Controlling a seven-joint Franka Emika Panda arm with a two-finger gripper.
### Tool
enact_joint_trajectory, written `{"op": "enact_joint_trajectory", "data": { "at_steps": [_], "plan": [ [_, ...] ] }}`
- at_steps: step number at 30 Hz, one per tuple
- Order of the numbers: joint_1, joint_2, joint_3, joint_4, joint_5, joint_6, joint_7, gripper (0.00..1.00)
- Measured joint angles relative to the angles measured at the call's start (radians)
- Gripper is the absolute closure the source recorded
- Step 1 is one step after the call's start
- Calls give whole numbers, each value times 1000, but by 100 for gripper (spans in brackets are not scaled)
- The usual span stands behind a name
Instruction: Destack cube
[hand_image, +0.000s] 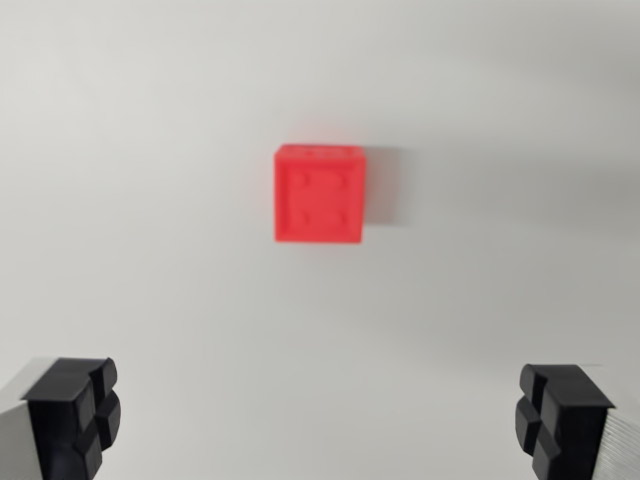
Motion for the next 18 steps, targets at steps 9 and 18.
{"op": "enact_joint_trajectory", "data": {
  "at_steps": [9, 18],
  "plan": [
    [0, -32, 0, 32, 0, -65, 0, 0],
    [0, -50, 0, 57, 0, -108, 0, 0]
  ]
}}
